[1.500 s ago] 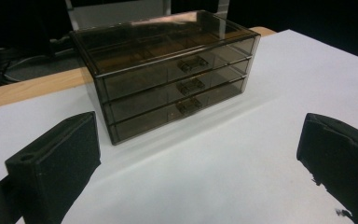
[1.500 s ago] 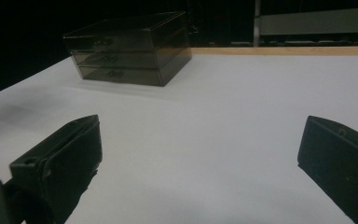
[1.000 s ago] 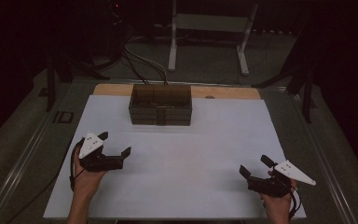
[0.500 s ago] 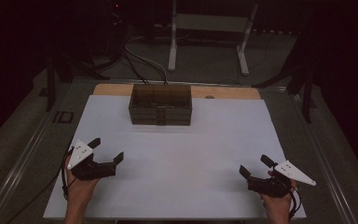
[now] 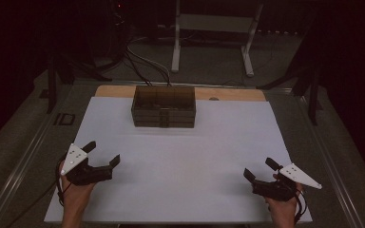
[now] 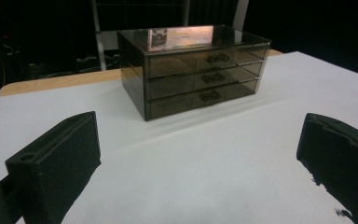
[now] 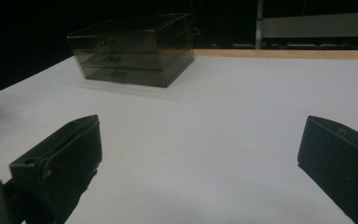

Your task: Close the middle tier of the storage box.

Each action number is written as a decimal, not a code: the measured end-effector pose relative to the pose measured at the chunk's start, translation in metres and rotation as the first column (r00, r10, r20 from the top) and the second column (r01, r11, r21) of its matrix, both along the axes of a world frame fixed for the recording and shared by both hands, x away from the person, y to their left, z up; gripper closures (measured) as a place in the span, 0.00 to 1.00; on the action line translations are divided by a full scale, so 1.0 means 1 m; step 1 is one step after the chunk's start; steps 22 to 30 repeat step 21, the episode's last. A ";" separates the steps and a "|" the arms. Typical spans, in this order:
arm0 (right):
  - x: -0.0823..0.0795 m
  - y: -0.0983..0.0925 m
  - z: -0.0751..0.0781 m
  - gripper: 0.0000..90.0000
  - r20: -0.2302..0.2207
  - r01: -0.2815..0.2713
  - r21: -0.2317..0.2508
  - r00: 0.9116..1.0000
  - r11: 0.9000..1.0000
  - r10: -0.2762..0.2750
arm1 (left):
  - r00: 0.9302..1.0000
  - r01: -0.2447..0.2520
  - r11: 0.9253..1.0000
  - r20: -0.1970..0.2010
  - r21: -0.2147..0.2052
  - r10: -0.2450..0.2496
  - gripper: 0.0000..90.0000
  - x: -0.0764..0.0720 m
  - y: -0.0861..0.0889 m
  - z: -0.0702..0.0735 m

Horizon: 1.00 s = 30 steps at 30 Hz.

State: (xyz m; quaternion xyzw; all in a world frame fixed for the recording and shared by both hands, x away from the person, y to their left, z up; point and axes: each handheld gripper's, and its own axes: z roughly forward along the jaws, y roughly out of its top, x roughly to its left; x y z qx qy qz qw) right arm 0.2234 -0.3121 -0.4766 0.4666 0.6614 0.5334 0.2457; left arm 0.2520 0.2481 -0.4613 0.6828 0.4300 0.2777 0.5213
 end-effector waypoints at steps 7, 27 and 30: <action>0.000 -0.001 0.000 0.00 0.001 0.004 -0.004 1.000 1.000 -0.003 | 1.000 -0.009 1.000 -0.005 -0.016 0.009 0.01 -0.001 0.001 -0.004; 0.001 -0.001 0.000 0.00 0.001 0.006 -0.009 1.000 1.000 -0.006 | 0.999 -0.032 0.999 -0.008 -0.012 0.032 0.01 0.000 0.002 -0.006; 0.001 -0.001 0.000 0.00 0.001 0.006 -0.009 1.000 1.000 -0.006 | 0.999 -0.032 0.999 -0.008 -0.012 0.032 0.01 0.000 0.002 -0.006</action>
